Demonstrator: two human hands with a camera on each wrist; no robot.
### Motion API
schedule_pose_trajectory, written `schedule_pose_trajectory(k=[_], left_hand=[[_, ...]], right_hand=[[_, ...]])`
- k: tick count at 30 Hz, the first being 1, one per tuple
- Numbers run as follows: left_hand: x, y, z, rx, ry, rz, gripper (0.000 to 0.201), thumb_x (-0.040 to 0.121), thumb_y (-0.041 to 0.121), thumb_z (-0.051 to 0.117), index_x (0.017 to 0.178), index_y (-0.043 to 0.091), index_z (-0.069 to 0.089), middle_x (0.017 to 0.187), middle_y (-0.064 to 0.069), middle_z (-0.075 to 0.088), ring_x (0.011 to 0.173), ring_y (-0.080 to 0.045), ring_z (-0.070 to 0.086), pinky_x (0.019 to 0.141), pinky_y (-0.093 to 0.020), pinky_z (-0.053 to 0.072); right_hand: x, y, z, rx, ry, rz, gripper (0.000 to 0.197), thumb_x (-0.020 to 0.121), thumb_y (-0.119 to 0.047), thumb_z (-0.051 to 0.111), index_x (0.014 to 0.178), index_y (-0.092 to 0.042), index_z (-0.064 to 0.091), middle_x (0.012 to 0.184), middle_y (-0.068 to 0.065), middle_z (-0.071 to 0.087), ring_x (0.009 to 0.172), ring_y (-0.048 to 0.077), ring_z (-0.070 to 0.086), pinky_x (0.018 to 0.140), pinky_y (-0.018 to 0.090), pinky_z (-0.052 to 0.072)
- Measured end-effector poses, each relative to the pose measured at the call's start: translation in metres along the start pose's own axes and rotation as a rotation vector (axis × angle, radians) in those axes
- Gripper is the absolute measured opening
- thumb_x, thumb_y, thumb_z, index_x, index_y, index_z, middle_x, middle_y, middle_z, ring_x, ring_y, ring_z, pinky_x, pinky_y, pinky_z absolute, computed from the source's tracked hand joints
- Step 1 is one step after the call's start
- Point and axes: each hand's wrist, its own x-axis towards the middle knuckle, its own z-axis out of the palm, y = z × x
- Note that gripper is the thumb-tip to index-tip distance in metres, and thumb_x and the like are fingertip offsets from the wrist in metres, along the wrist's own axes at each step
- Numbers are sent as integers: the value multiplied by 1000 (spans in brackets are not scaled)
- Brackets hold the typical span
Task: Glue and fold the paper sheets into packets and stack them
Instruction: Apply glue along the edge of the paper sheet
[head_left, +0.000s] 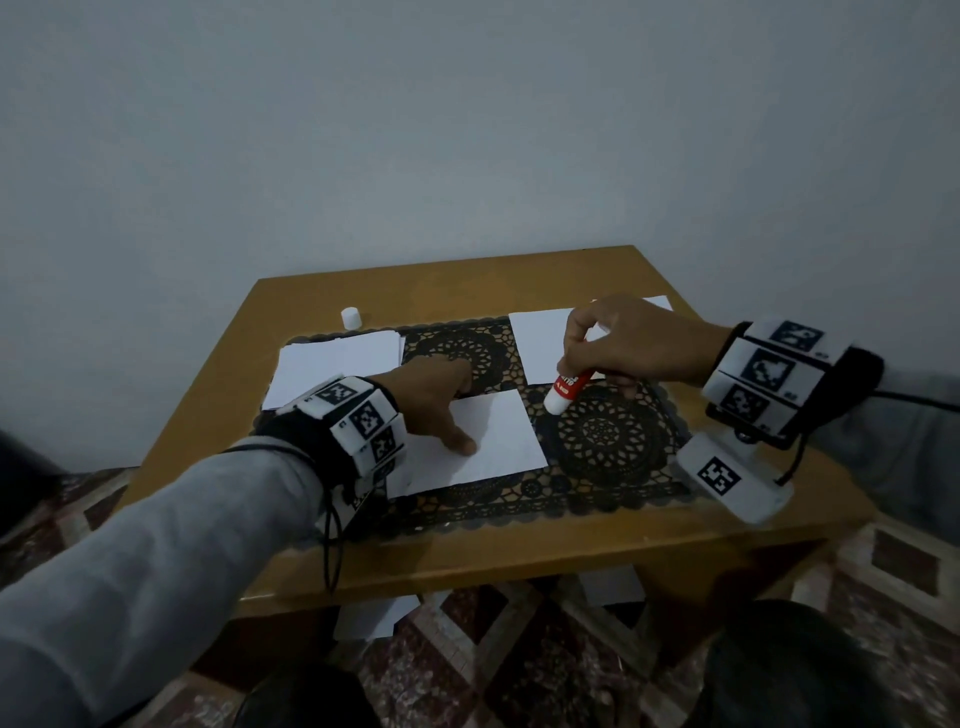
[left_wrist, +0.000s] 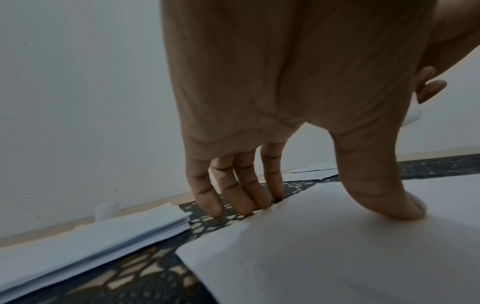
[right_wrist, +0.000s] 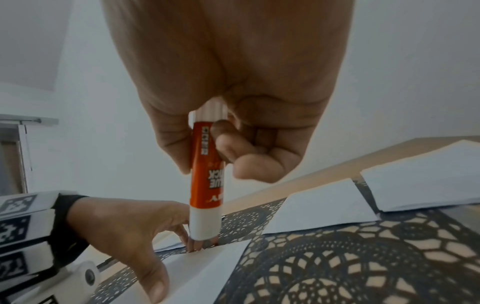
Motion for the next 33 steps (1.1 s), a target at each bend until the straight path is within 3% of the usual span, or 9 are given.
schedule_pose_trajectory(k=[7, 14, 16, 19, 22, 24, 26, 30, 33], left_hand=[[-4, 2, 0, -66, -7, -20, 57, 72, 47, 77, 105, 17, 42, 97, 1, 48, 87, -18, 45, 69, -30, 34], [-12, -1, -4, -159, 32, -13, 34, 78, 30, 76, 85, 22, 43, 85, 4, 47, 79, -16, 44, 58, -25, 32], [-18, -5, -7, -213, 50, -12, 34, 79, 22, 74, 97, 21, 46, 92, 5, 51, 87, -17, 48, 63, -25, 37], [-35, -10, -14, -302, 117, 32, 74, 82, 15, 72, 141, 30, 31, 111, 10, 53, 98, -11, 51, 72, -17, 40], [-44, -21, -12, -366, 264, 108, 68, 84, 12, 68, 139, 40, 40, 114, 10, 62, 106, -12, 57, 80, -12, 43], [-46, -27, -8, -466, 236, 85, 45, 84, 8, 67, 120, 35, 62, 124, 6, 63, 111, -13, 57, 93, -17, 44], [-48, -27, -5, -474, 218, -1, 30, 84, 12, 68, 109, 28, 69, 119, 4, 65, 104, -15, 58, 93, -23, 43], [-47, -23, 3, -584, 347, -150, 32, 87, 15, 65, 118, 7, 66, 123, -5, 61, 107, -16, 54, 88, -17, 33], [-47, -21, 14, -524, 312, -207, 34, 88, 19, 64, 120, 9, 63, 124, -7, 59, 103, -19, 54, 85, -21, 37]], right_hand=[[-8, 3, 7, 6, -41, -26, 17, 84, -24, 69, 77, -12, 59, 41, -15, 55, 38, 5, 44, 65, 41, 52], [-9, 1, 8, 11, -46, -55, 16, 84, -24, 69, 78, -13, 60, 43, -13, 56, 44, 12, 47, 53, 33, 50], [-7, 1, 8, 20, -43, -61, 16, 84, -24, 70, 78, -13, 61, 44, -9, 55, 45, 14, 47, 53, 35, 50], [-5, 0, 10, 14, -41, -70, 16, 84, -25, 70, 78, -13, 61, 48, -8, 57, 43, 12, 46, 52, 33, 50], [0, -4, 16, -5, -19, -84, 18, 84, -29, 70, 77, -16, 61, 66, 3, 62, 43, 10, 50, 58, 38, 53], [7, -7, 21, -80, 38, -110, 19, 83, -36, 69, 76, -21, 60, 84, 0, 62, 58, 8, 55, 61, 37, 54], [13, -15, 25, -165, 70, -143, 19, 83, -38, 68, 74, -25, 56, 88, -8, 53, 75, 10, 50, 58, 27, 44], [30, -30, 33, -311, 110, -202, 18, 85, -34, 67, 79, -20, 56, 92, -5, 53, 92, 16, 50, 71, 29, 35], [43, -34, 38, -325, 161, -187, 17, 85, -33, 65, 85, -17, 58, 100, 0, 57, 97, 20, 54, 68, 29, 36]])
